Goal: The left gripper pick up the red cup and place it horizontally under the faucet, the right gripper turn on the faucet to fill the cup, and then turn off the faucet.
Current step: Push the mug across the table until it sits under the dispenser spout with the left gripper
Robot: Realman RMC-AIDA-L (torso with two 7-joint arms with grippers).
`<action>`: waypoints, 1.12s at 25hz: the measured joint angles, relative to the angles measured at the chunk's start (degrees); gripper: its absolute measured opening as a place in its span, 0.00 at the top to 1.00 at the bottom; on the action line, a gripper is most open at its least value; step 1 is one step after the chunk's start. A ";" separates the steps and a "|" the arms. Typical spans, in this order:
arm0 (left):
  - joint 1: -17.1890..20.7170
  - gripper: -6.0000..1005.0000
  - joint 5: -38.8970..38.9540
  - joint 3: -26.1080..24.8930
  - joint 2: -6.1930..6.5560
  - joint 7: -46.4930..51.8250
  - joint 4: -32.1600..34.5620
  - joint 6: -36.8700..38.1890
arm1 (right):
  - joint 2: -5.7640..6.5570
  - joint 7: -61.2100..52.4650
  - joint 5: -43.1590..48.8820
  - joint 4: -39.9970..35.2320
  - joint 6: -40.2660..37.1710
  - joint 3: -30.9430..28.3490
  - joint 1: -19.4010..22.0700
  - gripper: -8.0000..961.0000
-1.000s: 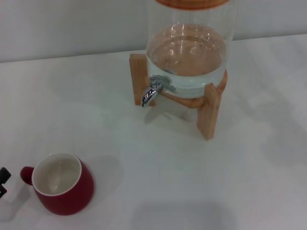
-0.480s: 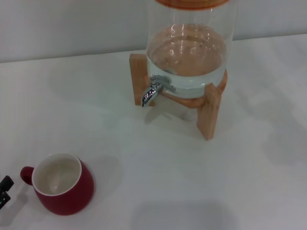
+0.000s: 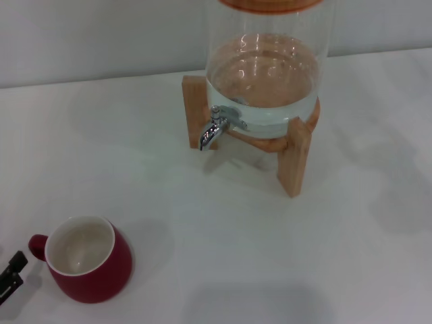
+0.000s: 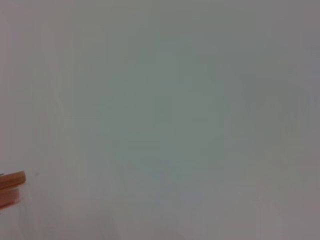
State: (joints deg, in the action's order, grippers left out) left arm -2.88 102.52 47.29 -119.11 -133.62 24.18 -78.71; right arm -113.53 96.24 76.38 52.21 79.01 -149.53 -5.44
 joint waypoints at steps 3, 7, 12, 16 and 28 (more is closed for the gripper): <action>-0.28 0.26 -0.80 0.00 0.02 -0.01 0.00 0.59 | -0.10 0.00 0.00 -0.01 0.00 -0.28 0.06 0.25; -0.68 0.26 -1.33 -0.02 0.02 -0.02 0.00 0.84 | -0.25 0.00 0.00 -0.01 0.05 -0.55 0.07 0.25; -1.46 0.27 -2.12 -0.02 0.02 0.21 -0.01 1.24 | -0.29 0.00 0.00 -0.01 0.04 -0.59 0.02 0.25; -1.90 0.27 -3.11 -0.03 0.02 0.23 -0.02 1.54 | -0.29 0.00 0.00 -0.01 0.06 -0.59 -0.08 0.25; -3.05 0.28 -3.93 0.00 -0.07 0.49 -0.40 3.89 | -0.29 0.00 0.00 -0.01 0.08 -0.68 -0.13 0.25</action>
State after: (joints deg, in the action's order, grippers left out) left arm -5.93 98.59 47.29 -119.18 -133.13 23.78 -74.82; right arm -113.82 96.24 76.38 52.21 79.09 -150.20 -5.57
